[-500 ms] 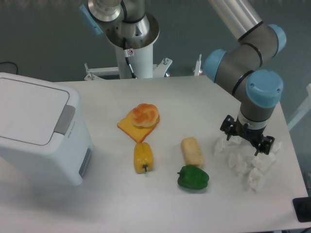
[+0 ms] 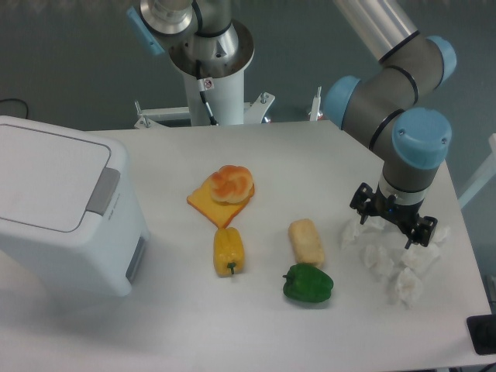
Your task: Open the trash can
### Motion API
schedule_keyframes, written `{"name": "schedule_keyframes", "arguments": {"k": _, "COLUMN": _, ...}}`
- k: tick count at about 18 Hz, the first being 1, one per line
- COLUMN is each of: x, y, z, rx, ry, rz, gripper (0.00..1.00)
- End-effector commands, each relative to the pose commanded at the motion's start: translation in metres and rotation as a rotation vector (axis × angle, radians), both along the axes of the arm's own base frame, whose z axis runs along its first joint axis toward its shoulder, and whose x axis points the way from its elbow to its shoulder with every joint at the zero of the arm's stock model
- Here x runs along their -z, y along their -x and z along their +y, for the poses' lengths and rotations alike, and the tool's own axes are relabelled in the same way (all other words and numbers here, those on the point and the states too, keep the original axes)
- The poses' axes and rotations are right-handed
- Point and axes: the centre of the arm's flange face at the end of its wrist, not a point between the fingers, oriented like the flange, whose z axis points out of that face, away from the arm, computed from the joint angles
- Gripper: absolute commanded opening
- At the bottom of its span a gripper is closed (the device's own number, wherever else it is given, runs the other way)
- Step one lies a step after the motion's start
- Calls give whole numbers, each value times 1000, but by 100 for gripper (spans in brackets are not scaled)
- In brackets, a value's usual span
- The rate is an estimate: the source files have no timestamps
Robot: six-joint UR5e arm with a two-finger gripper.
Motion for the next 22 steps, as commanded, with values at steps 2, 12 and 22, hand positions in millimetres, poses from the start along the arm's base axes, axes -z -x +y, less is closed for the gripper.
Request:
{"name": "schedule_keyframes", "arguments": {"k": 2, "x": -3, "y": -1, "z": 1, "rx": -15, "ry": -5, "rz": 6, "gripper": 100}}
{"name": "schedule_keyframes", "arguments": {"k": 12, "x": -38, "y": -34, "z": 37, "rx": -243, "ry": -130, "rz": -11, "gripper": 100}}
{"name": "schedule_keyframes", "arguments": {"k": 22, "x": -73, "y": -105, "z": 92, "rx": -475, "ry": -213, "rz": -52, "gripper": 100}}
